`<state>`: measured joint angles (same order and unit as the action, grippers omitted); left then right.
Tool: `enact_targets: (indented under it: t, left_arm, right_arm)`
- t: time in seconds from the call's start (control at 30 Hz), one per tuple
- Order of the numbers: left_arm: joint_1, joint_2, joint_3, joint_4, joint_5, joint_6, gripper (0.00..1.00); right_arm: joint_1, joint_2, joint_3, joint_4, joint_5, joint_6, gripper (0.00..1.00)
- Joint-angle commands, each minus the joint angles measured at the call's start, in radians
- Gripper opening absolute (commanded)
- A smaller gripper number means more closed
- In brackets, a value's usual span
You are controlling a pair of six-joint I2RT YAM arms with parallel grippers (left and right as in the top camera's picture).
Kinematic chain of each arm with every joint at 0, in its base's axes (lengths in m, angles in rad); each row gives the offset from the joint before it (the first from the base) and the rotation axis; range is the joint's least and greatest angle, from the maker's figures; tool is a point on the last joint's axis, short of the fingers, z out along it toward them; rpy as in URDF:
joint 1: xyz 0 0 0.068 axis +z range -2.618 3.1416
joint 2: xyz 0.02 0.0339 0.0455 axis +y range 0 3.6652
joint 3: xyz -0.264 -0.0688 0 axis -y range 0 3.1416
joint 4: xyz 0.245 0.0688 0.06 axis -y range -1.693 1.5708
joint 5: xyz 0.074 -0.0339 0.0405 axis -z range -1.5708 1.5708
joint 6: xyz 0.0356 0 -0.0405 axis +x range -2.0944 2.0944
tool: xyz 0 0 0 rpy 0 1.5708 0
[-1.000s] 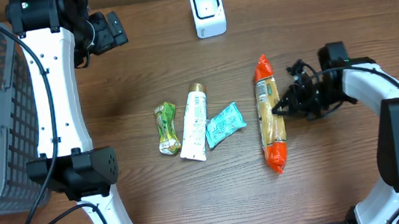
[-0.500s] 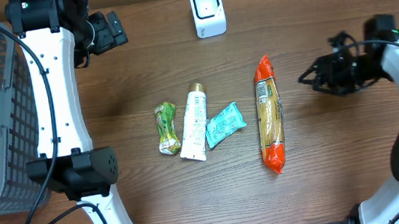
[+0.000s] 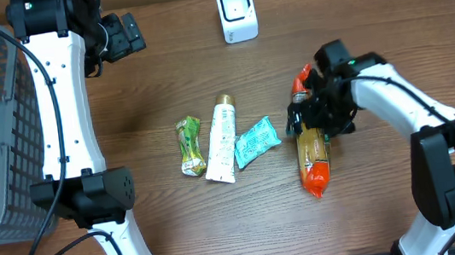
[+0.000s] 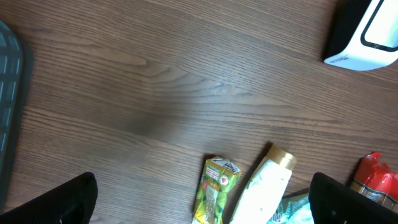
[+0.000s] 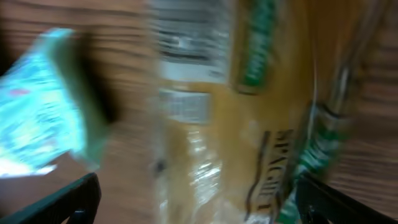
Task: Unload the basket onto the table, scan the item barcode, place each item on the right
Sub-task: 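Grasp the spaghetti package with the right gripper and rotate it upright, then lift the spaghetti package with the right gripper toward the scanner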
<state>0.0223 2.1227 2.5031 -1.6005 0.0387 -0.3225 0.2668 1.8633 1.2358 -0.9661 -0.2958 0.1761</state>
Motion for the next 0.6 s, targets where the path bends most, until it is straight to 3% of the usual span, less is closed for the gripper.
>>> enact_targets:
  t: [0.0, 0.2, 0.27, 0.3, 0.37, 0.43, 0.47, 0.57]
  left_arm:
    - [0.003, -0.015, 0.019, 0.001, 0.005, -0.014, 1.0]
    - [0.003, -0.015, 0.019, 0.001, 0.005, -0.014, 1.0]
    - [0.003, -0.015, 0.019, 0.001, 0.005, -0.014, 1.0]
    - [0.003, -0.015, 0.019, 0.001, 0.005, -0.014, 1.0]
    - [0.003, -0.015, 0.019, 0.001, 0.005, -0.014, 1.0]
    - [0.003, -0.015, 0.019, 0.001, 0.005, -0.015, 1.0]
    - [0.003, -0.015, 0.019, 0.001, 0.005, -0.014, 1.0]
    - [0.003, -0.015, 0.019, 0.001, 0.005, -0.014, 1.0]
  right_arm:
    - [0.038, -0.021, -0.061, 0.023, 0.15, 0.117, 1.0]
    - [0.064, -0.021, -0.145, 0.042, 0.183, 0.147, 0.99]
    - [0.064, -0.021, -0.159, 0.042, 0.183, 0.146, 0.94]
    - [0.063, -0.021, -0.163, 0.042, 0.183, 0.146, 0.88]
    - [0.063, -0.021, -0.163, 0.041, 0.181, 0.146, 0.64]
    - [0.063, -0.021, -0.163, 0.042, 0.18, 0.155, 0.11]
    - [0.063, -0.021, -0.163, 0.042, 0.18, 0.179, 0.04]
    - [0.063, -0.022, -0.159, 0.057, 0.179, 0.222, 0.04]
